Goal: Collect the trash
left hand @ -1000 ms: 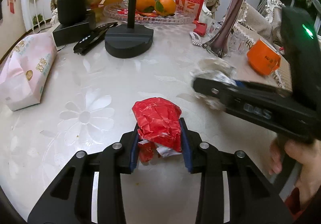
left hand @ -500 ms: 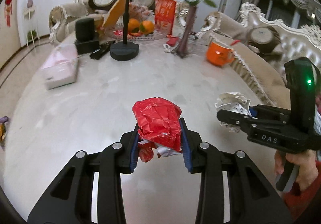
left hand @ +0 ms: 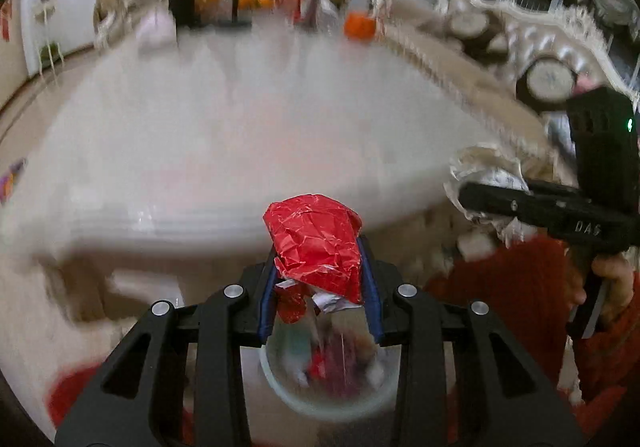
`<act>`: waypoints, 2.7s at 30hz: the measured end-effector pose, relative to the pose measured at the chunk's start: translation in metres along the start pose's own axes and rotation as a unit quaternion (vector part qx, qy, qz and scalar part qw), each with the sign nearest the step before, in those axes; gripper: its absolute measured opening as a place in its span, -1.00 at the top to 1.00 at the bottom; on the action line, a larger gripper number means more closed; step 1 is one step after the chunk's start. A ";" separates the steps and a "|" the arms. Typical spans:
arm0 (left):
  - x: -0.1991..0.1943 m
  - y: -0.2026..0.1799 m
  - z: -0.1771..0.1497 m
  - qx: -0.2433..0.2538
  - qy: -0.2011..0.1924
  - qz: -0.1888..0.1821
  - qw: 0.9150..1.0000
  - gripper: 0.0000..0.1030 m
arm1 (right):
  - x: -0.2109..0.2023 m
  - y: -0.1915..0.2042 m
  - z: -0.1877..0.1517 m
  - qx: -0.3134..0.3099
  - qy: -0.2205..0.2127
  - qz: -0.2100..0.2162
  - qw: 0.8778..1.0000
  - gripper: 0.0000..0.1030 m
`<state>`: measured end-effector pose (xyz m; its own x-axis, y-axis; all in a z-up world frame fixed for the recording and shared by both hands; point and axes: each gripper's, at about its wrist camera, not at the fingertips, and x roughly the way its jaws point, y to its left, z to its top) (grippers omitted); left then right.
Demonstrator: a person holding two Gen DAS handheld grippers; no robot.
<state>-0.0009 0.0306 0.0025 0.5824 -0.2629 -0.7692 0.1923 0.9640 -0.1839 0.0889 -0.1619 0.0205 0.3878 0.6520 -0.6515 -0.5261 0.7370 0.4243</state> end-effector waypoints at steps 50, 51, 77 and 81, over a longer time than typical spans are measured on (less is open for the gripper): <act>0.055 -0.012 -0.016 -0.040 0.057 0.124 0.990 -0.48 | 0.043 -0.003 -0.068 0.088 0.111 -0.218 0.965 -0.85; 0.050 -0.014 -0.013 -0.039 0.054 0.127 0.990 -0.47 | 0.041 0.001 -0.069 0.081 0.110 -0.222 0.965 -0.85; 0.019 -0.021 -0.015 -0.064 0.023 0.132 0.989 -0.47 | 0.036 0.011 -0.071 0.068 0.107 -0.244 0.961 -0.85; 0.019 -0.021 -0.015 -0.063 0.025 0.131 0.989 -0.47 | 0.037 0.012 -0.071 0.069 0.108 -0.243 0.962 -0.85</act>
<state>-0.0057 0.0059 -0.0177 0.5590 -0.0039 -0.8291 -0.0624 0.9970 -0.0468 0.0428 -0.1417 -0.0435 0.3891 0.1832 -0.9028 -0.2117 0.9716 0.1059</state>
